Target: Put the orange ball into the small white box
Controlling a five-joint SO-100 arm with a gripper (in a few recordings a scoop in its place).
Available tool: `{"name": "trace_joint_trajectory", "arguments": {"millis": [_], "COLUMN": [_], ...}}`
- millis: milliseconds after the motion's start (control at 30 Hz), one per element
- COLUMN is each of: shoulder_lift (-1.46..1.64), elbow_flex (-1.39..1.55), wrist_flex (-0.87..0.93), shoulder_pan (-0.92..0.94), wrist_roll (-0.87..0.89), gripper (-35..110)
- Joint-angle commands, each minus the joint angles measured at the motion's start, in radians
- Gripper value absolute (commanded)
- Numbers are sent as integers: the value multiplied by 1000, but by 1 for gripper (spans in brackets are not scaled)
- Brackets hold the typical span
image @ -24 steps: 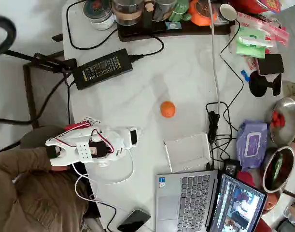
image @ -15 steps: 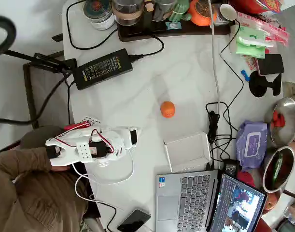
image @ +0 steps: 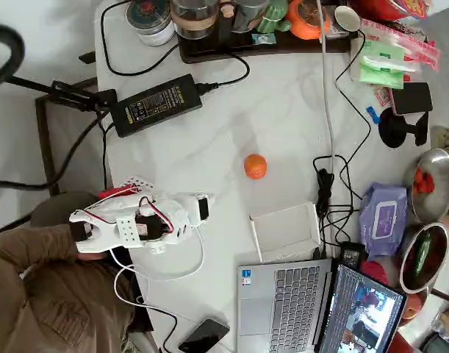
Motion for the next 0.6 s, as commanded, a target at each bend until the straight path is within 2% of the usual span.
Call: {"name": "trace_joint_trajectory", "arguments": {"millis": [0,267,567], "shoulder_lift": [5,5,5], "elbow_flex": [0,-18,-293], "wrist_flex": [-3,-3,-2], "shoulder_pan": [5,14,15], "wrist_roll": [-11,-12,-12], "gripper": [-1,-1,-1]}}
